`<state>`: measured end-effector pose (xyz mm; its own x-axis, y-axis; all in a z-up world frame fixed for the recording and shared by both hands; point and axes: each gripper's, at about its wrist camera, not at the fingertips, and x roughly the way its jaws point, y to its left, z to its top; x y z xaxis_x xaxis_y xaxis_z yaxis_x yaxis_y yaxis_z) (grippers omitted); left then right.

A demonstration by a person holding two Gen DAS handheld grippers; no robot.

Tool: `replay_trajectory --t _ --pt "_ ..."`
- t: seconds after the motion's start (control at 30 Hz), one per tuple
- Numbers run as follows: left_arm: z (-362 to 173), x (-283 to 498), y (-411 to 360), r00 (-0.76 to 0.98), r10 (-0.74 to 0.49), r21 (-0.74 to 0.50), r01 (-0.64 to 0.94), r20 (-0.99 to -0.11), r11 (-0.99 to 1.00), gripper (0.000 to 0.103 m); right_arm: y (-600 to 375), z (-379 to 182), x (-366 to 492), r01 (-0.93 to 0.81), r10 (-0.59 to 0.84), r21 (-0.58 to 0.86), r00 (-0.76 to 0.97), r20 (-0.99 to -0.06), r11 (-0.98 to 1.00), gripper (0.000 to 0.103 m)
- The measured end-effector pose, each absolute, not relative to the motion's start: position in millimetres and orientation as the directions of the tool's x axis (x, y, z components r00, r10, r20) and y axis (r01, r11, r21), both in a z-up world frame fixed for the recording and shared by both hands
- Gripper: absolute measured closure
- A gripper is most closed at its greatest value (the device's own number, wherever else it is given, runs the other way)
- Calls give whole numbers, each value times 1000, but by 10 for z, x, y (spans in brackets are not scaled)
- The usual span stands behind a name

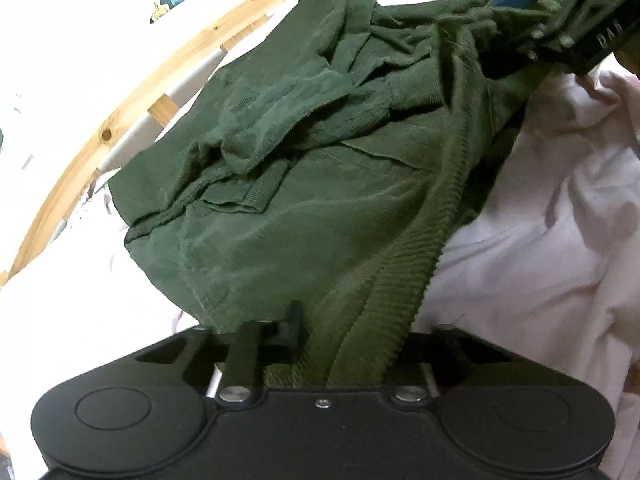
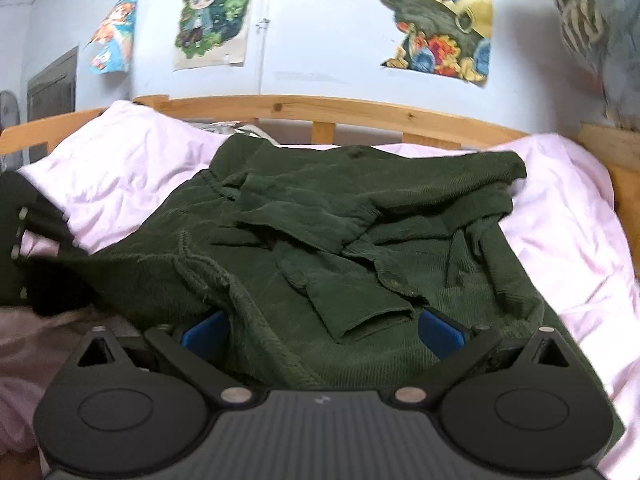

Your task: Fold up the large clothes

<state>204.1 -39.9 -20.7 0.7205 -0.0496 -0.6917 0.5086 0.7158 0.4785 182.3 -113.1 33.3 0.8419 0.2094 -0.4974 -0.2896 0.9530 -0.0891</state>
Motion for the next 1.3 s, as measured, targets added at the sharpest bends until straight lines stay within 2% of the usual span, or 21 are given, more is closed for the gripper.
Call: replay_trajectory --t 0.07,0.3,0.43,0.57,0.63,0.73,0.87,1.0,1.13,1.27,1.3 --pt "-124 2082 -383 733 -60 475 498 -678 726 95 -1120 356 1756 -311 221 -106 839 -497 944 0" --pt "437 2540 -356 780 -117 397 434 -615 809 96 -1052 479 1463 -402 305 -193 867 -394 895 0" --pt "641 2762 -396 782 -138 349 419 -608 838 96 -913 429 1427 -441 310 -270 856 -415 856 0" --pt "699 2851 -405 776 -147 314 410 -613 856 96 -690 81 1595 -347 42 -535 865 -500 770 1" --pt "696 2852 -389 775 -148 308 409 -615 859 96 -689 -99 1702 -307 -78 -629 858 -507 714 3" --pt "699 2807 -364 773 -150 305 410 -617 860 96 -778 -305 1864 -212 -260 -765 858 -444 608 7" --pt "682 2644 -284 774 -153 288 400 -614 870 96 -1029 -370 1938 -113 -362 -832 863 -354 544 10" --pt "519 2393 -195 781 -131 322 396 -611 860 95 -1266 -379 1906 -54 -413 -852 857 -307 520 18" --pt "233 2159 -124 770 -75 364 382 -634 849 86 -1427 -439 1763 -32 -373 -846 888 -268 533 34" --pt "-83 2013 -54 727 -9 376 365 -686 852 80 -1345 -521 1717 -36 -341 -878 914 -222 476 41" --pt "-137 1987 -44 721 4 378 359 -693 853 79 -1344 -517 1693 -39 -333 -887 919 -213 460 49"
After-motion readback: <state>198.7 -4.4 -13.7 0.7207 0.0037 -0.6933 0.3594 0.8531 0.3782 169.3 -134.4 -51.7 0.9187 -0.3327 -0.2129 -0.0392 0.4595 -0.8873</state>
